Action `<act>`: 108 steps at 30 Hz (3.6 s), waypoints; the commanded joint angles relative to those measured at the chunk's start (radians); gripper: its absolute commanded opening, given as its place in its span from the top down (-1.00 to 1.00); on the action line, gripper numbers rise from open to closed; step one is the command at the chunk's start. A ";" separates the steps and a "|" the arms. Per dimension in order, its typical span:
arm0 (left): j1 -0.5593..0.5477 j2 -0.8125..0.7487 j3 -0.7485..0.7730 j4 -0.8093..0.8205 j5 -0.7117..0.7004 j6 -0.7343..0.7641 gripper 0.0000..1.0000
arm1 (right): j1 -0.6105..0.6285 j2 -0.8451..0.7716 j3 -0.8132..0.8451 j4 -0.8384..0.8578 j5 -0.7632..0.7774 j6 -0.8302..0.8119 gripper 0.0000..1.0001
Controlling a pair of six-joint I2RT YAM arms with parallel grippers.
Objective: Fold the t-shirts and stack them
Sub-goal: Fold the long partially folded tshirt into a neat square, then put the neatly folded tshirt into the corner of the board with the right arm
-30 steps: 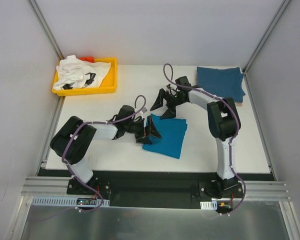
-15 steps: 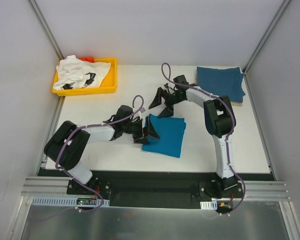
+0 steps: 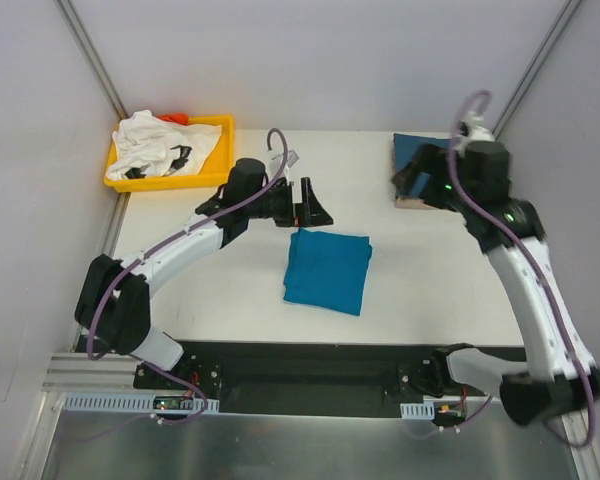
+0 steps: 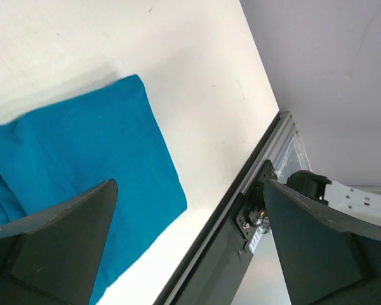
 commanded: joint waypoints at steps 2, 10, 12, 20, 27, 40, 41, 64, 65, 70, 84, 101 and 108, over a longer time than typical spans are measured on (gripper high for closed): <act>0.037 0.217 0.135 -0.051 0.050 0.051 -0.99 | -0.132 -0.230 -0.235 -0.048 0.263 0.051 -0.93; 0.093 0.435 0.246 -0.061 0.168 0.052 -0.99 | -0.145 -0.301 -0.347 -0.190 0.114 -0.006 -0.93; 0.094 0.473 0.246 -0.062 0.161 0.062 -0.99 | -0.146 -0.304 -0.364 -0.212 0.120 -0.001 -0.93; 0.099 0.555 0.234 -0.079 0.150 0.060 -0.99 | -0.155 -0.293 -0.426 -0.236 -0.041 -0.035 -0.93; 0.102 0.466 0.223 -0.125 0.150 0.059 -0.99 | -0.151 -0.192 -0.514 -0.117 -0.247 0.048 -0.93; 0.119 -0.092 0.061 -0.324 -0.273 0.169 -0.99 | 0.059 0.199 -0.453 0.034 -0.166 0.089 -0.72; 0.120 -0.114 0.038 -0.327 -0.293 0.168 -0.99 | 0.065 0.249 -0.435 0.035 -0.169 0.089 -0.68; 0.126 -0.260 -0.134 -0.338 -0.474 0.141 -0.99 | 0.283 0.669 -0.233 0.077 0.023 0.125 0.47; 0.128 -0.261 -0.136 -0.338 -0.478 0.140 -0.99 | 0.288 0.692 -0.211 0.083 0.016 0.122 0.54; 0.136 -0.283 -0.147 -0.343 -0.507 0.132 -0.99 | 0.294 0.718 -0.116 0.100 0.049 0.024 0.98; 0.145 -0.382 -0.167 -0.383 -0.622 0.117 -0.99 | 0.265 0.827 0.372 -0.146 0.906 -0.371 0.98; 0.145 -0.456 -0.181 -0.387 -0.697 0.086 -0.98 | 0.121 1.143 0.866 0.162 1.265 -0.806 0.98; 0.145 -0.439 -0.177 -0.390 -0.691 0.079 -0.99 | 0.116 1.094 0.883 0.350 1.322 -0.928 0.99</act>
